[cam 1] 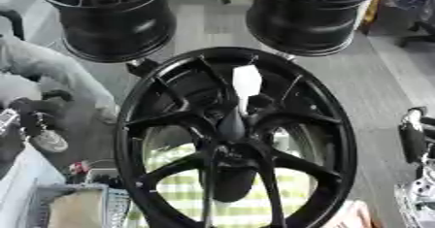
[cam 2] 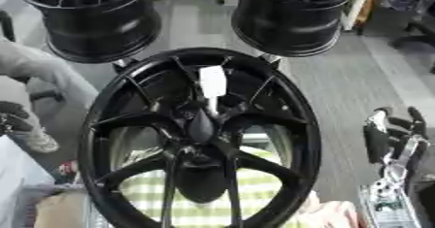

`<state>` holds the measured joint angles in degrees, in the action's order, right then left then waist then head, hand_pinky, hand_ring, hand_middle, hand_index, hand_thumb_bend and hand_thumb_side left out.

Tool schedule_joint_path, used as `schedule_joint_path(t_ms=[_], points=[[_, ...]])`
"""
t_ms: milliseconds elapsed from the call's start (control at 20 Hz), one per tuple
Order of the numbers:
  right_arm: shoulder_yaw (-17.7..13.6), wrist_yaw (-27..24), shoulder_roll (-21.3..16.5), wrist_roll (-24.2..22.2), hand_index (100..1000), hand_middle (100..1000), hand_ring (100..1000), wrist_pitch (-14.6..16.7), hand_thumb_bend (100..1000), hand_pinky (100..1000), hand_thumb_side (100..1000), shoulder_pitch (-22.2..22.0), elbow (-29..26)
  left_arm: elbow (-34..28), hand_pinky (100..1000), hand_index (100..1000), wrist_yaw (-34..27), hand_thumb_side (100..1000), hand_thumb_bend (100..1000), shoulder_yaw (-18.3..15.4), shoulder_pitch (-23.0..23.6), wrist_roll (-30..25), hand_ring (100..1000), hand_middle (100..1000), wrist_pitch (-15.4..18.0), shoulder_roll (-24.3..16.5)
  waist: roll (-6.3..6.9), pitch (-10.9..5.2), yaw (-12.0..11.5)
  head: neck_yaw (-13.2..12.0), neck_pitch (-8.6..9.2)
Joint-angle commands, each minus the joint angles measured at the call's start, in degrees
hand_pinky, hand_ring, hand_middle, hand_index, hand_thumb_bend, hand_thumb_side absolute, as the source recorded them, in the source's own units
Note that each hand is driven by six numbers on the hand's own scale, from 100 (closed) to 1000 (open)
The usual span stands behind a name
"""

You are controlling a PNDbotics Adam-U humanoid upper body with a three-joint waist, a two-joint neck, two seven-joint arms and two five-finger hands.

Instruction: Pull the pin out of the wheel hub.

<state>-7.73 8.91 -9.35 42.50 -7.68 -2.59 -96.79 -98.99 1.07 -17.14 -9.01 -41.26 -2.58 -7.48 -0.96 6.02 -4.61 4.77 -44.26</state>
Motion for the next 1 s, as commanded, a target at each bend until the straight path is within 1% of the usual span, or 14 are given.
schedule_joint_path(t_ms=[50, 200, 350, 400, 500, 650, 700, 750, 850, 900, 950, 1000], points=[[-0.07, 0.36, -1.19, -0.18, 907, 648, 602, -0.17, 100, 577, 547, 0.06, -1.37, -1.24, 726, 730, -0.16, 895, 100, 0.07, -0.33, -0.12, 600, 613, 0.00, -0.57, 0.01, -0.54, -0.07, -0.04, 0.15], [-0.22, 0.74, -3.93, -0.99, 910, 656, 604, -1.40, 100, 579, 533, -0.35, -2.56, -1.22, 726, 730, -0.14, 896, 100, 0.13, -0.30, -0.18, 600, 613, -0.02, -0.66, -0.12, -0.62, -0.23, -0.13, 0.15], [-0.27, 1.75, -10.75, -3.17, 920, 675, 611, -4.27, 100, 592, 484, -0.60, -5.94, -1.18, 726, 730, -0.01, 898, 100, 0.23, -0.18, -0.29, 600, 613, -0.11, -0.89, -0.55, -0.80, -0.31, -0.10, 0.15], [-0.29, 2.09, -12.70, -4.26, 921, 677, 612, -5.58, 100, 594, 479, -0.61, -7.31, -1.19, 726, 730, 0.02, 899, 100, 0.27, -0.16, -0.36, 600, 613, -0.15, -0.91, -0.63, -0.84, -0.32, -0.14, 0.15], [0.26, 3.18, -18.09, -7.34, 930, 694, 621, -8.08, 100, 609, 445, -0.29, -10.41, -1.20, 726, 730, 0.11, 899, 100, 0.42, -0.15, -0.54, 600, 613, -0.23, -0.97, -0.86, -0.92, -0.45, -0.22, 0.15], [1.55, 4.10, -26.18, -13.54, 939, 714, 631, -11.59, 100, 624, 422, 0.72, -15.21, -1.25, 726, 730, 0.16, 898, 100, 0.52, -0.20, -0.68, 599, 613, -0.27, -1.10, -1.04, -0.94, -0.74, -0.17, 0.15], [2.12, 4.22, -28.92, -16.05, 944, 724, 638, -12.54, 100, 631, 418, 1.22, -16.55, -1.24, 726, 730, 0.16, 898, 100, 0.55, -0.22, -0.71, 599, 613, -0.25, -1.16, -1.07, -0.93, -0.86, -0.18, 0.15], [2.94, 4.35, -31.85, -18.81, 955, 746, 654, -12.85, 100, 649, 404, 2.01, -17.19, -1.23, 726, 730, 0.15, 898, 100, 0.62, -0.25, -0.76, 599, 613, -0.22, -1.23, -1.12, -0.92, -1.03, -0.15, 0.15], [4.83, 4.20, -37.57, -25.18, 967, 776, 676, -12.44, 100, 672, 386, 4.26, -17.66, -1.19, 726, 730, 0.15, 899, 100, 0.75, -0.31, -0.88, 599, 613, -0.16, -1.33, -1.25, -0.91, -1.35, -0.04, 0.15], [5.74, 3.90, -39.94, -28.61, 967, 776, 689, -11.79, 100, 683, 386, 5.63, -17.73, -1.16, 726, 730, 0.17, 899, 100, 0.82, -0.32, -0.96, 599, 613, -0.14, -1.35, -1.30, -0.90, -1.48, -0.05, 0.15], [6.77, 3.45, -42.19, -32.05, 975, 803, 697, -10.77, 100, 690, 394, 6.97, -17.77, -1.14, 726, 730, 0.21, 901, 100, 0.94, -0.34, -1.08, 599, 613, -0.12, -1.37, -1.38, -0.86, -1.66, -0.01, 0.15], [7.61, 2.82, -44.14, -35.46, 976, 807, 699, -10.51, 100, 692, 396, 8.26, -17.79, -1.12, 726, 730, 0.25, 901, 100, 1.05, -0.36, -1.22, 599, 613, -0.09, -1.37, -1.43, -0.83, -1.80, 0.03, 0.15]])
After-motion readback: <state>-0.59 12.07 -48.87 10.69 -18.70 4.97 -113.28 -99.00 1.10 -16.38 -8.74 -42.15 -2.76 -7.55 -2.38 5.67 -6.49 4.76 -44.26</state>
